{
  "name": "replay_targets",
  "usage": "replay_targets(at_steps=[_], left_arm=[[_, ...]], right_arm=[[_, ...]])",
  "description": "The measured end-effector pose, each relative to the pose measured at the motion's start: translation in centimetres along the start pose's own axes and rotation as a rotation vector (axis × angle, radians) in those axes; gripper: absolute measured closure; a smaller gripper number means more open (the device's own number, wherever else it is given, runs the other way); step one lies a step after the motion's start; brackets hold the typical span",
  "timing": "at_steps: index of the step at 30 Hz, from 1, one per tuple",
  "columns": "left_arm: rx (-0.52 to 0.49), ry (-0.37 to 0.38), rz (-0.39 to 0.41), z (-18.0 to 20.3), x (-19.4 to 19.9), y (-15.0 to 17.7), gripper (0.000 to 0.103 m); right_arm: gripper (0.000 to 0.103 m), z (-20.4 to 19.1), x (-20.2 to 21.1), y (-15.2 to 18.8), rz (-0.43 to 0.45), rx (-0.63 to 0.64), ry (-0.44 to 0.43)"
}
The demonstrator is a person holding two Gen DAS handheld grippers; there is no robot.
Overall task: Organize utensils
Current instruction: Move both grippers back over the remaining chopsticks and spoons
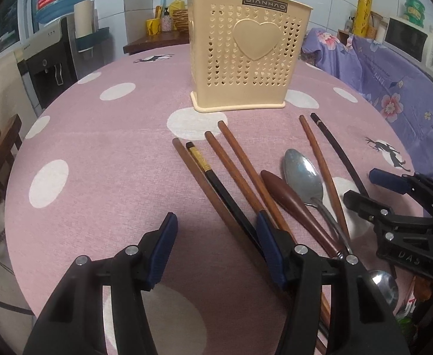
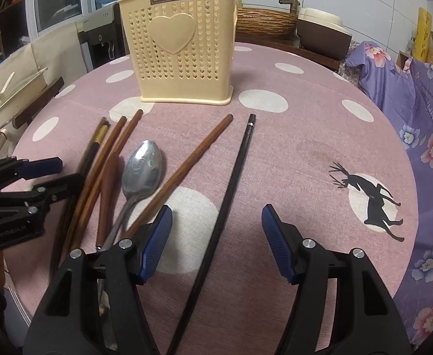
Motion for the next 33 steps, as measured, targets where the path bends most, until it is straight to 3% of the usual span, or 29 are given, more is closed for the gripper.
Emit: replay_targets(at_steps=[9,17,21,24,26,33], left_arm=[[0.110,0.011,-0.008,-4.4,0.4,-0.4,0.048],[0.110,-0.026,-0.004,-5.0,0.5,-0.1,0.047],[0.094,-0.092,-0.010,-5.9,0.6,0.0,0.047],[0.163,-0.079,-0.001,-7.0,0.9,-0.4,0.048],[0.169,-0.048,0.018,-6.6,1.1,-0.8,0.048],[0.098,-0.050,0.003,-3.9,0.0,-0.7,0.048]], right_arm=[[0.045,3.4,0.4,0.0,-0.016,-0.062,-0.007],[0.045,3.5,0.0,-0.3,-0.020,-0.048,0.009],[0.045,4.5,0.2,-0.1,-0.026,-0.063,0.035],[0.045,5.1,0.2,-0.2,-0.024,-0.089,0.028],[0.045,4.9,0.3,-0.3,-0.016,-0.087,0.026],[0.045,3.9,0.1,-0.4,-0.010,-0.078,0.003]])
Point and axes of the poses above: each gripper's, at about its wrist camera, not at the fingertips, and x roughly against the way its jaws point, z to its right, y to its underside, the point moved 2 cm from there along -x, roughly the way its jaws point, and after that the axes turned 2 degrees about x, right-handed, at the moved point
